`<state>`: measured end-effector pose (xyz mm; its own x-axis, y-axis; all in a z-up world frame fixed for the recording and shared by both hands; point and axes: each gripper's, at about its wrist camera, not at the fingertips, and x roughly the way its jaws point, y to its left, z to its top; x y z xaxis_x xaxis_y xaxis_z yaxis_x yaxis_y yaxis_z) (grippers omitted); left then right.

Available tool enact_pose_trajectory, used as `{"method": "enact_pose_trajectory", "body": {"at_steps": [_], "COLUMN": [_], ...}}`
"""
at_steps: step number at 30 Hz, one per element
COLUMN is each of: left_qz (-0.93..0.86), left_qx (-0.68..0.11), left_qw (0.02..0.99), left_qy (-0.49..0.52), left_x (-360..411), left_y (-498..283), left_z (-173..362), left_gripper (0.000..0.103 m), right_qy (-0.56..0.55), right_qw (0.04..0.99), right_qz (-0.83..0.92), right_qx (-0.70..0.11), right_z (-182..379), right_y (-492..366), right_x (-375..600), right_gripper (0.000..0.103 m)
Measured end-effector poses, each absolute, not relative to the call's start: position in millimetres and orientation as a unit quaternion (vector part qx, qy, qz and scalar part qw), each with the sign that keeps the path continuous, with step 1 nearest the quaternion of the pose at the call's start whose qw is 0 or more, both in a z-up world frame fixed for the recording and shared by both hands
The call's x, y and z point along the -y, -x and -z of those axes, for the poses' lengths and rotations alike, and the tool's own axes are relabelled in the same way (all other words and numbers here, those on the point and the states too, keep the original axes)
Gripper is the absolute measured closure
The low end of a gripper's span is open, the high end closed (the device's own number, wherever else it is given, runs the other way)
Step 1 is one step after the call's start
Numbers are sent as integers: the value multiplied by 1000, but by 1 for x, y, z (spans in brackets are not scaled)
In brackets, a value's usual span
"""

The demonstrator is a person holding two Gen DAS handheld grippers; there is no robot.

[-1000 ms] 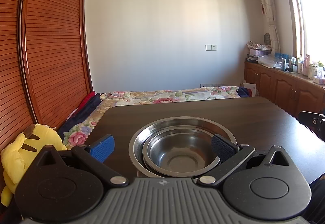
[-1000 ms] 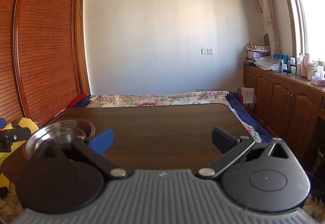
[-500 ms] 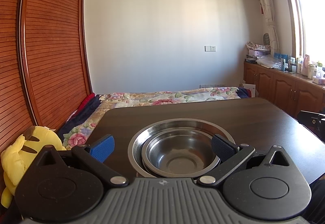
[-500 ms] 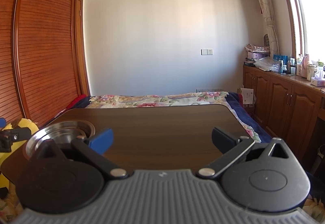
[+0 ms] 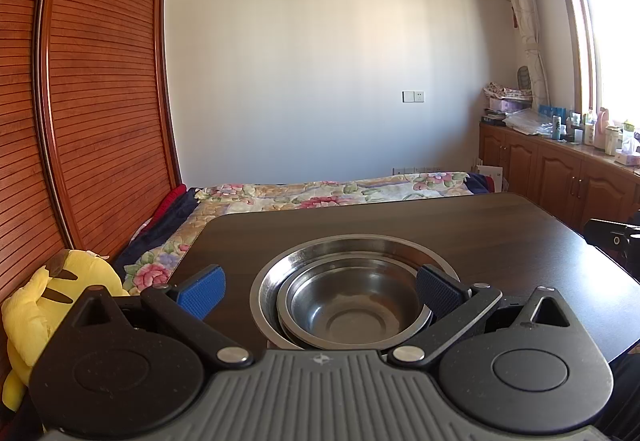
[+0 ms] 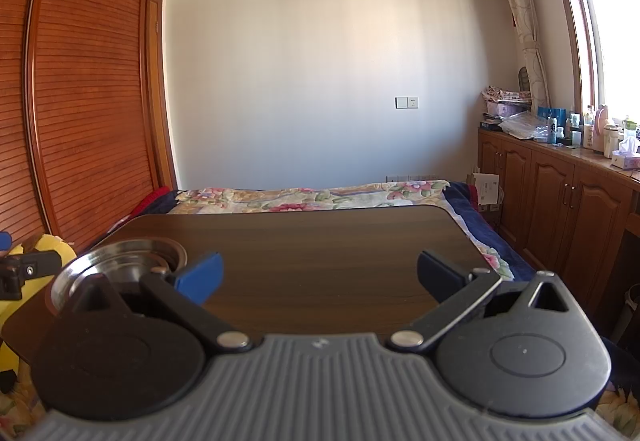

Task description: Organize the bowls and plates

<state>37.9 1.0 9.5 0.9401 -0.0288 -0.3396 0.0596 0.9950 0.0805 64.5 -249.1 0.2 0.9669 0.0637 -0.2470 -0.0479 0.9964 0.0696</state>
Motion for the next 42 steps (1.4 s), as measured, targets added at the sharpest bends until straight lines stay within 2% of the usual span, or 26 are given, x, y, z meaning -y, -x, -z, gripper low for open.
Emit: {"method": "enact_pose_trajectory", "body": {"at_steps": [42], "left_qz": [23], "left_qx": [-171], "left_qw": [984], "left_qy": [-45], "left_x": [2], "left_y": [-38], "left_z": [-9], "left_gripper": [0], "right_qy": [-31], "right_qw": [991], "right_qz": [-28], "right_qx": [-125], "right_z": [2], "right_y": [-63], "right_x": [247], "right_gripper": [0]}}
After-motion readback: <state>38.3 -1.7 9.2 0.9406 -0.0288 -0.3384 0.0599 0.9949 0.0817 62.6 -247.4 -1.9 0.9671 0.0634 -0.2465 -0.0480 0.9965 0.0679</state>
